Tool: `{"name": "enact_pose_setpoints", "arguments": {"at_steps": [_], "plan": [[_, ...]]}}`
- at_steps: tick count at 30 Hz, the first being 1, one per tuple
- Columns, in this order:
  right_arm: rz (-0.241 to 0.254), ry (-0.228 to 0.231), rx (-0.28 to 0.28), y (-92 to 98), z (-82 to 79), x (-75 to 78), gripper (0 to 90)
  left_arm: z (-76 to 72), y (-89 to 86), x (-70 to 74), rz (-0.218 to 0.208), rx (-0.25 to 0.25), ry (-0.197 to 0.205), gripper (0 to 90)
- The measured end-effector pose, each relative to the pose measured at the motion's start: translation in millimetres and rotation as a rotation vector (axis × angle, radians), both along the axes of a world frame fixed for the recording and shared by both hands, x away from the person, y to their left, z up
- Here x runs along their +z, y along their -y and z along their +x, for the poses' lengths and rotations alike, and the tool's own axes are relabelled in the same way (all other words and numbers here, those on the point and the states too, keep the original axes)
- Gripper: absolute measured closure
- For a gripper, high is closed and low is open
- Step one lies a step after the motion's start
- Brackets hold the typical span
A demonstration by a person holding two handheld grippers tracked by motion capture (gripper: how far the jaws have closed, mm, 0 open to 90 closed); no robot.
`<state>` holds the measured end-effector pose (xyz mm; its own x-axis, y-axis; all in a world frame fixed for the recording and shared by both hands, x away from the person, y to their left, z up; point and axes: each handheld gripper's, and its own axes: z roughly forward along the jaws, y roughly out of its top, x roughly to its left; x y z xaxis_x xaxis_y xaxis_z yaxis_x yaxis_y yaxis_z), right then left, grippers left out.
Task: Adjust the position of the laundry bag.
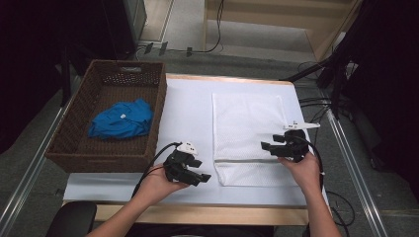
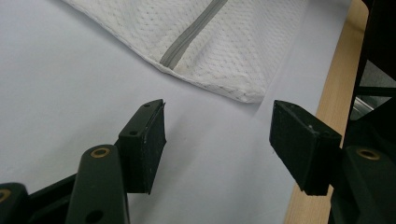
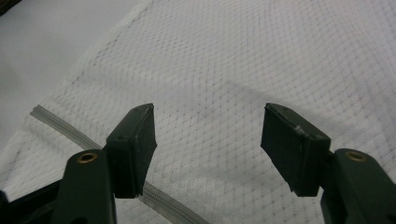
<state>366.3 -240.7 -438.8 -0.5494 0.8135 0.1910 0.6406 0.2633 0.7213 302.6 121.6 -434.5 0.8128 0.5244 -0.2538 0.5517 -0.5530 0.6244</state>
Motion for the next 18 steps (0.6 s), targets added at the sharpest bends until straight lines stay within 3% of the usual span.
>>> {"name": "enact_pose_setpoints", "arguments": {"at_steps": [18], "plan": [[-0.003, -0.002, 0.018, -1.1, 0.0, -0.8, 36.6, 0.7, -1.5, 0.7, -0.004, 0.001, 0.002, 36.5]]}}
